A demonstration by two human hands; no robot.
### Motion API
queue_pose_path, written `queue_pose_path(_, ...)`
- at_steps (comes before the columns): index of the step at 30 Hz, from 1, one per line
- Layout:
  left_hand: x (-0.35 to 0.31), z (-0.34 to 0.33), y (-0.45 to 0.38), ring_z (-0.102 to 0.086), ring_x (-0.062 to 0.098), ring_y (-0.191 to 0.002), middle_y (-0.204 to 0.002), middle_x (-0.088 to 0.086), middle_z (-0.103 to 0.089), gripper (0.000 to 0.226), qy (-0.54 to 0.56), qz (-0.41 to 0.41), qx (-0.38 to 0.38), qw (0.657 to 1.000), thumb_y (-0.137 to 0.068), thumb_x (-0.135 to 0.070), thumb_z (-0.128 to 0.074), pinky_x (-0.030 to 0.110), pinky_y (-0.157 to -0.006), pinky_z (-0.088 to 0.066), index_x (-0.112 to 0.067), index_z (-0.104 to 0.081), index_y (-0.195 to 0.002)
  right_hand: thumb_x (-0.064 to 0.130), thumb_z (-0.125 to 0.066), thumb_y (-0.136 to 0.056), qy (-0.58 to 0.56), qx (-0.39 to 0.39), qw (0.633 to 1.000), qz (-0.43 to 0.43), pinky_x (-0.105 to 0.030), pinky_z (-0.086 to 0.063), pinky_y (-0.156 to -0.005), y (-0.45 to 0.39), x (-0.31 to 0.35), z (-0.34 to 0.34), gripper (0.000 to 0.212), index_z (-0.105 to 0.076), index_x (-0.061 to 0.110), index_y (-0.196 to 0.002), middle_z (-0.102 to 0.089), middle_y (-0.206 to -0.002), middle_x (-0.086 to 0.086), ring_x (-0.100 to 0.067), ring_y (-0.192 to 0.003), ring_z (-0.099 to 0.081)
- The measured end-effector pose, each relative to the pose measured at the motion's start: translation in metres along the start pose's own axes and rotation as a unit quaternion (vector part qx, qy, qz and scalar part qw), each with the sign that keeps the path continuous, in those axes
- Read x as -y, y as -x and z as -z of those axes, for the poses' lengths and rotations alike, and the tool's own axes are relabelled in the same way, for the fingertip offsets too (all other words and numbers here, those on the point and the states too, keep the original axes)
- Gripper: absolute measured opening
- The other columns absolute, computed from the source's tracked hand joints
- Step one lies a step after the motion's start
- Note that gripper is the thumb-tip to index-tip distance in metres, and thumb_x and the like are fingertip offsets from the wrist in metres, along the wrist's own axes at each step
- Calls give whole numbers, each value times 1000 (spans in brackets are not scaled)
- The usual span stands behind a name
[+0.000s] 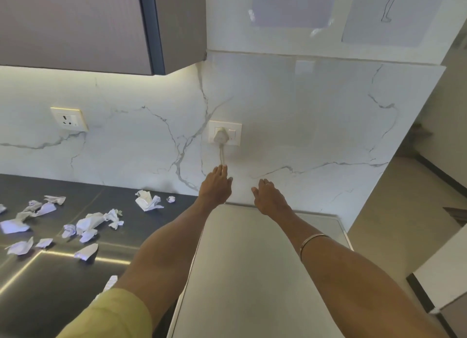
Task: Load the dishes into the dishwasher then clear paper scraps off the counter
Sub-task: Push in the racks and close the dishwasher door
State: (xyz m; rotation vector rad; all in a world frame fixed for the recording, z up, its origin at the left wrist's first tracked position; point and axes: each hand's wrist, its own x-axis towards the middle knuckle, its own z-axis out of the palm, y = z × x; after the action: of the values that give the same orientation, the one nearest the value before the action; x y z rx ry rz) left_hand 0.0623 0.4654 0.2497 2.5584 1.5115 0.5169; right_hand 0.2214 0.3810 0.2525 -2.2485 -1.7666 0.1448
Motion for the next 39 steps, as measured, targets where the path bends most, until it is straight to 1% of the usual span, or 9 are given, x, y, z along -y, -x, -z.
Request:
queue_pose_path(3, 3, -4, 20, -24, 31, -147, -159, 19, -24, 56, -17, -4, 15, 1000, -106, -29, -27, 43, -119, -25, 1, -20, -153, 34, -30, -105, 4, 0, 1000, 15, -44, -47, -95, 17, -1, -6, 48, -41, -2, -134, -47, -133, -18, -35, -119, -52)
queue_pose_path(10, 3, -5, 74, -19, 31, -149, -161, 19, -18, 56, -24, -2, 31, 999, -107, -26, -26, 42, -120, -21, 1, -15, -154, 31, -30, -105, 26, 12, 999, 27, -42, -45, -101, 58, 9, -9, 50, -38, -6, -138, -45, -138, -20, -34, -125, -46)
queue_pose_path(15, 7, 4, 115, -12, 29, -151, -163, 17, -13, 54, -7, -2, 52, 999, -107, -21, -23, 41, -123, -16, 2, -12, -154, 33, -30, -105, 25, 6, 1000, 16, -43, -46, -99, 90, 24, -14, 50, -40, -5, -135, -46, -135, -20, -33, -123, -48)
queue_pose_path(19, 19, 8, 148, -15, 29, -150, -162, 17, -17, 54, 15, -10, 56, 998, -106, -23, -23, 41, -123, -16, 1, -16, -154, 32, -31, -104, 4, 9, 1000, -3, -45, -47, -98, 123, 37, -22, 47, -43, -4, -132, -47, -131, -17, -33, -122, -48)
queue_pose_path(23, 24, 14, 183, -23, 30, -147, -159, 16, -25, 52, 20, -16, 57, 998, -106, -24, -24, 45, -120, -23, 0, -22, -152, 33, -31, -104, -8, 18, 999, -25, -46, -44, -103, 164, 50, -31, 51, -41, -4, -137, -44, -138, -21, -36, -128, -45)
queue_pose_path(28, 26, 15, 234, -18, 31, -149, -160, 17, -22, 53, 23, -22, 70, 997, -106, -23, -24, 46, -122, -19, 1, -20, -153, 34, -31, -104, 0, 14, 999, -37, -48, -44, -101, 221, 64, -41, 50, -40, -2, -138, -42, -142, -18, -36, -128, -44)
queue_pose_path(33, 26, 12, 291, -13, 30, -151, -162, 17, -18, 53, 37, -14, 93, 995, -106, -23, -23, 44, -123, -15, 1, -16, -154, 32, -31, -105, 29, 25, 999, -37, -46, -43, -103, 274, 69, -51, 50, -38, -3, -139, -40, -145, -18, -34, -132, -39)
queue_pose_path(36, 29, 3, 324, -14, 30, -151, -162, 17, -17, 53, 47, -8, 112, 993, -106, -23, -23, 45, -123, -15, 1, -16, -153, 34, -31, -105, 25, 49, 997, -51, -48, -42, -103, 301, 68, -60, 53, -34, -4, -142, -34, -149, -19, -34, -135, -37)
queue_pose_path(39, 36, -9, 354, -13, 30, -151, -162, 17, -16, 54, 47, 2, 139, 989, -106, -24, -24, 46, -123, -15, 1, -15, -153, 35, -31, -104, 29, 72, 995, -55, -48, -42, -104, 325, 63, -75, 54, -34, -4, -141, -33, -149, -20, -34, -136, -35)
